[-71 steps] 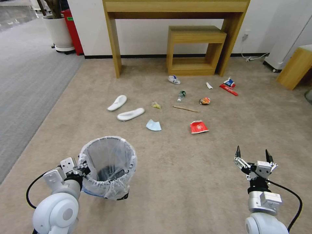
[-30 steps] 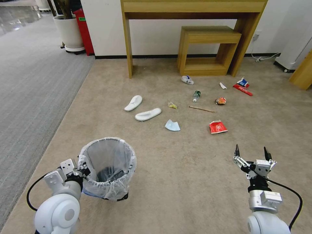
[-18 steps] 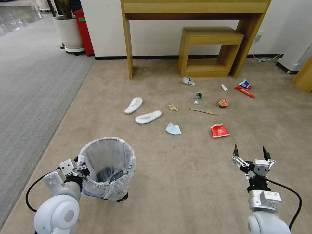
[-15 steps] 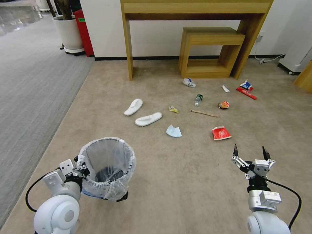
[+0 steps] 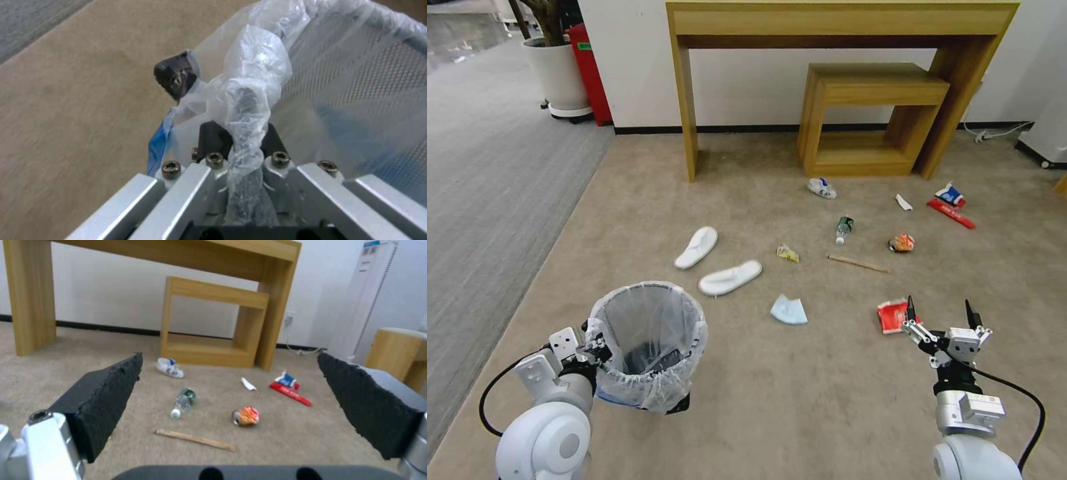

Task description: Pick up the trash bin and place the garbage on the floor into it.

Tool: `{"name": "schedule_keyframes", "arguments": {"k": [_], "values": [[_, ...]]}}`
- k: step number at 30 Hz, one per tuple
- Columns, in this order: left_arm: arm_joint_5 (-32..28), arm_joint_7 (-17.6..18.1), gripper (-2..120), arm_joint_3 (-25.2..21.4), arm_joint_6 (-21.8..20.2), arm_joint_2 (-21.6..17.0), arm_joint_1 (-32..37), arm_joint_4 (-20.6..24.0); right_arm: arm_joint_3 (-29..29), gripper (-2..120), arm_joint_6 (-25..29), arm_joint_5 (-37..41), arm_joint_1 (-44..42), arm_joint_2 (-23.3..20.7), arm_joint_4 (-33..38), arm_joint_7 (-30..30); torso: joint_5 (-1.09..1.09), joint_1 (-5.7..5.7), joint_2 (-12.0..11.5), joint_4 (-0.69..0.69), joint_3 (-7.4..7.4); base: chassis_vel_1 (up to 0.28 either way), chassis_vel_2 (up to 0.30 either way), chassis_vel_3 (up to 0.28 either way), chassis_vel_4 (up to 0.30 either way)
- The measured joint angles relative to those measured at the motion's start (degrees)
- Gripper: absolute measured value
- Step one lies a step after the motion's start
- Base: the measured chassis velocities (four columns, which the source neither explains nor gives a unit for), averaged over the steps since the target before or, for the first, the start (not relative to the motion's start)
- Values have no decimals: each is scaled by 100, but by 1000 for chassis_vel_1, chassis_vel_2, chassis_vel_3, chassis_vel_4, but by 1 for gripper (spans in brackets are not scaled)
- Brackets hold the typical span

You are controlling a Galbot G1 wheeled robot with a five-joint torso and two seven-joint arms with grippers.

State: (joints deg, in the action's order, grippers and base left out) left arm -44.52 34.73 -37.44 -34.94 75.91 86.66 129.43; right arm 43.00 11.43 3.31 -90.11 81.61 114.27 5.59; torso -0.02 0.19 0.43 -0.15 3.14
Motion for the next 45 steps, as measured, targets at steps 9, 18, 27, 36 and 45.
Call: {"name": "schedule_keyframes", "arguments": {"k": [9,18,27,36,45], "values": [[-1,0,3,-3,5,1,-3,0,-43,100,3,15,34,-8,-18,36,2,0,1,1,-1,-207,211,203,-199],[-1,3,3,-14,5,-2,15,25,-93,100,117,116,7,-37,-20,52,2,-1,1,0,-2,-86,84,84,-78],[12,10,3,-13,5,34,34,53,-82,100,121,125,10,-63,-10,27,2,-2,0,1,-1,0,0,0,0],[-35,46,3,-194,-16,-58,101,133,-111,100,139,135,-12,-101,0,29,2,-1,1,1,-1,0,0,0,0],[-28,50,3,-309,-6,-86,154,145,-117,100,139,140,16,-119,-59,27,2,-1,0,1,-1,0,0,0,0]]}}
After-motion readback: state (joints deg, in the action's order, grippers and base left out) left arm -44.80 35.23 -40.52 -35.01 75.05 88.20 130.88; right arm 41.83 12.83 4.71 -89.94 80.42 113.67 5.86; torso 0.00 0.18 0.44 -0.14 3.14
